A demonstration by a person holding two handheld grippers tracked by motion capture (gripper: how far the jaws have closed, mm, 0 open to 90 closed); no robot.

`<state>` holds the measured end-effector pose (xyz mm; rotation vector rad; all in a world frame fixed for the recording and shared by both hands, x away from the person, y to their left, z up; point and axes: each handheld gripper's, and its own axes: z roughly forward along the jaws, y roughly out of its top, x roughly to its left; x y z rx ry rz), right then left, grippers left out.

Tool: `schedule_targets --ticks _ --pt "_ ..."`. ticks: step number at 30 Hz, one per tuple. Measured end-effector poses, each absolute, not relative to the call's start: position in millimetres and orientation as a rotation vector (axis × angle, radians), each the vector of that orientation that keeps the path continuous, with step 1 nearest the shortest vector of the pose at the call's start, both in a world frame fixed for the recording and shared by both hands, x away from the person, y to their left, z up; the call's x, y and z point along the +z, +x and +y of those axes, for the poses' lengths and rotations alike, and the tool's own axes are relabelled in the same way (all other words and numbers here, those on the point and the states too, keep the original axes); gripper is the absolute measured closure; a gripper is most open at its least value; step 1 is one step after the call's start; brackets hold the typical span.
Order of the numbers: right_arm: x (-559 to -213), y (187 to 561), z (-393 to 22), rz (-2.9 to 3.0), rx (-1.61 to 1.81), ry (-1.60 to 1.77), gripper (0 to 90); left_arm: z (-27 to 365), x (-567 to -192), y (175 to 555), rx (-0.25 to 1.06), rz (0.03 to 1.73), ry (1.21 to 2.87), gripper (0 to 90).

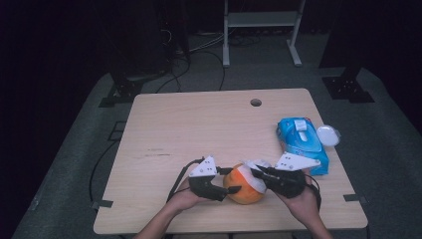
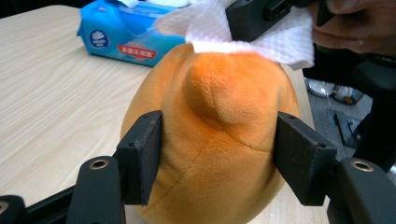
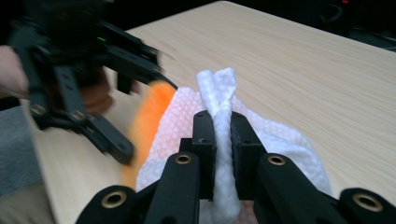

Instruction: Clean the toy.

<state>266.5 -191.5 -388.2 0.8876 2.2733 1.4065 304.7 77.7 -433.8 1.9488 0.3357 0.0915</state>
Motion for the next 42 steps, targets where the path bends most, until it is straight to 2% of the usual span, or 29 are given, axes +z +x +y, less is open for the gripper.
schedule_targets --ticks 5,8,10,13,15,17,22,26,37,42 --pt "-391.4 270.0 -201.2 2.249 1.394 0.937 81.9 77.2 -433.6 305.5 0.087 0.339 1.947 33.9" --pt "-393.4 267.3 -192.6 2.264 1.394 0.91 81.9 73.4 -427.1 302.1 0.072 0.318 1.946 23.8" --pt "-392.7 263.7 -185.7 2.286 1.434 0.881 81.8 71.7 -423.3 299.4 0.08 0.303 1.946 20.6" --pt "-390.6 258.7 -175.5 2.299 1.426 0.824 81.7 72.6 -424.4 297.7 0.104 0.271 1.966 24.3" --pt "-390.6 257.8 -174.4 2.287 1.418 0.808 81.7 76.1 -426.4 299.4 0.099 0.273 1.965 31.5" --pt "-389.3 258.7 -177.2 2.266 1.418 0.827 81.7 78.4 -427.5 301.5 0.087 0.278 1.956 33.7" --pt "-387.8 266.1 -190.4 2.214 1.41 0.907 81.5 74.4 -428.5 297.1 0.077 0.22 1.965 34.4" --pt "-392.3 267.3 -185.5 2.283 1.411 0.903 81.4 65.4 -427.7 286.9 0.125 0.121 2.006 34.4" --pt "-400.2 276.6 -203.1 2.289 1.398 1.001 81.8 78.5 -429.2 297.6 0.112 0.181 1.982 34.0" --pt "-392.5 269.2 -192.6 2.288 1.427 0.944 82.0 81.9 -429.8 300.1 0.112 0.196 1.986 33.9"
